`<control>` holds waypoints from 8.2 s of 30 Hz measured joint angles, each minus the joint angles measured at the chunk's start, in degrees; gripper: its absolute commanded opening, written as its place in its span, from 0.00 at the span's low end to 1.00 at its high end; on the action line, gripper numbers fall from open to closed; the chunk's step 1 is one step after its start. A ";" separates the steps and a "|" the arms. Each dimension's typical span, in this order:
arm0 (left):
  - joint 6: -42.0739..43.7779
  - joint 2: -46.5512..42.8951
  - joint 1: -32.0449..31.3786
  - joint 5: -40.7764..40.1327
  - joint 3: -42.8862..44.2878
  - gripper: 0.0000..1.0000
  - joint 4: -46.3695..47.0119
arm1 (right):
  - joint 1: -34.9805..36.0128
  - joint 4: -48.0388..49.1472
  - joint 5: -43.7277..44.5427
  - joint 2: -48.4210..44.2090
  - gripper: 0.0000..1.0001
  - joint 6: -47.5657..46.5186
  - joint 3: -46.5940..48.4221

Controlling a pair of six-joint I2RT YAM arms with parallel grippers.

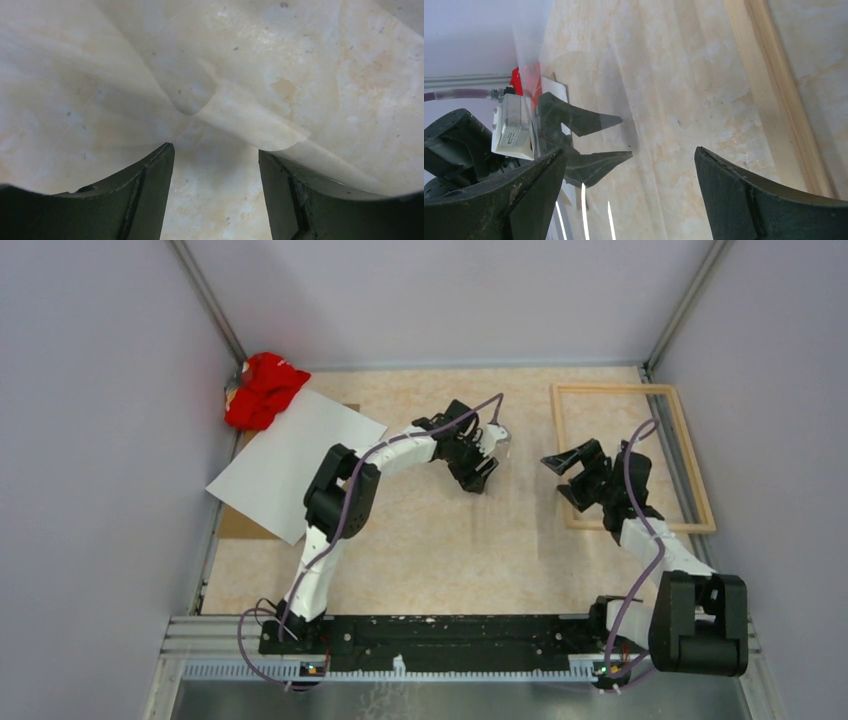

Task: Put the photo into the frame
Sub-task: Pick up the photo frame item at the center of the board, then place the photo frame item in the photo frame.

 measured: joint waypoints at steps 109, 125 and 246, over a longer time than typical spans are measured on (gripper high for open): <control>-4.79 4.61 -2.62 5.79 5.95 0.70 1.29 | -4.87 -50.90 5.86 -53.35 0.30 27.52 -1.20; -4.42 4.59 -2.56 6.14 5.95 0.70 1.14 | -3.41 -46.82 7.82 -51.71 0.20 30.16 -3.89; -0.63 -17.53 7.26 0.15 -28.81 0.93 16.46 | -0.22 -45.33 19.89 -5.18 0.00 -22.03 50.53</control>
